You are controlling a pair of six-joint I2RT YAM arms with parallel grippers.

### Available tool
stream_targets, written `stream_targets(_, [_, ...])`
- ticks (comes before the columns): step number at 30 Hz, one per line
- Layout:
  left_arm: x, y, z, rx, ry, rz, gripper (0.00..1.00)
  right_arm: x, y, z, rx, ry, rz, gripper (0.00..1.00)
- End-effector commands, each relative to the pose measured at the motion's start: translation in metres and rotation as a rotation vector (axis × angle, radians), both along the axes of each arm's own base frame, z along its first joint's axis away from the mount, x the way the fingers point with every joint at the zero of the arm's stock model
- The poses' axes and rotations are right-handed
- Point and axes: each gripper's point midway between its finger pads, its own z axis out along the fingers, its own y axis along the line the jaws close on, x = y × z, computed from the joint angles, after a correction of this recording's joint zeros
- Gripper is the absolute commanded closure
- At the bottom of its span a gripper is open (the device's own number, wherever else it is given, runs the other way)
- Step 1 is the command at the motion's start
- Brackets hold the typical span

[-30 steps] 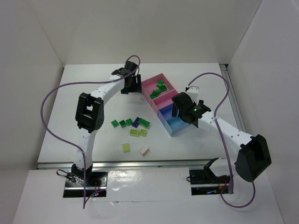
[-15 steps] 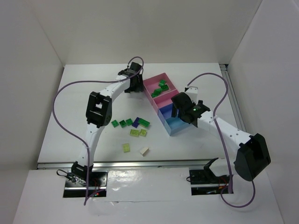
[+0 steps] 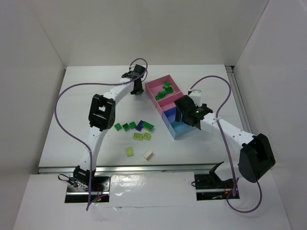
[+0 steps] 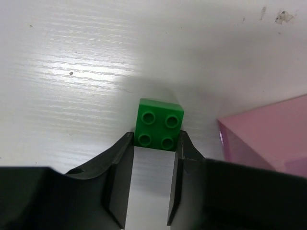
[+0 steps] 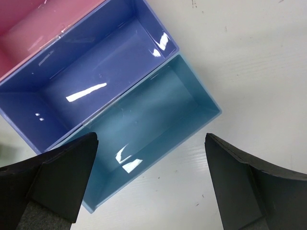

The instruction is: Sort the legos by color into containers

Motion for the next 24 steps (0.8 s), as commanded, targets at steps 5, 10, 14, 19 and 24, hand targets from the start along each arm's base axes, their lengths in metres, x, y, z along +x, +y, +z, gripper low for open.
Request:
stream_targets(5, [-0.024,0.020,0.068,0.045,-0.096,-0.058,0.72,0.009,0.000,0.015,-0.002,-0.048,-0.019,0.00])
stream_targets(10, [-0.043,-0.010,0.124,-0.081,-0.171,-0.231,0.72,0.011,0.003,0.029,0.025,-0.100,-0.016,0.00])
stream_targets(14, [-0.050,-0.052,0.154,-0.162,-0.220,-0.358,0.71,0.014,0.005,0.037,0.042,-0.125,-0.016,0.00])
stream_targets(19, [-0.039,-0.095,0.139,-0.222,-0.179,-0.407,0.71,0.010,0.004,0.041,0.032,-0.122,-0.012,0.00])
stream_targets(24, [-0.029,-0.139,0.145,-0.318,-0.186,-0.486,0.35,0.008,0.001,0.046,0.036,-0.134,-0.026,0.00])
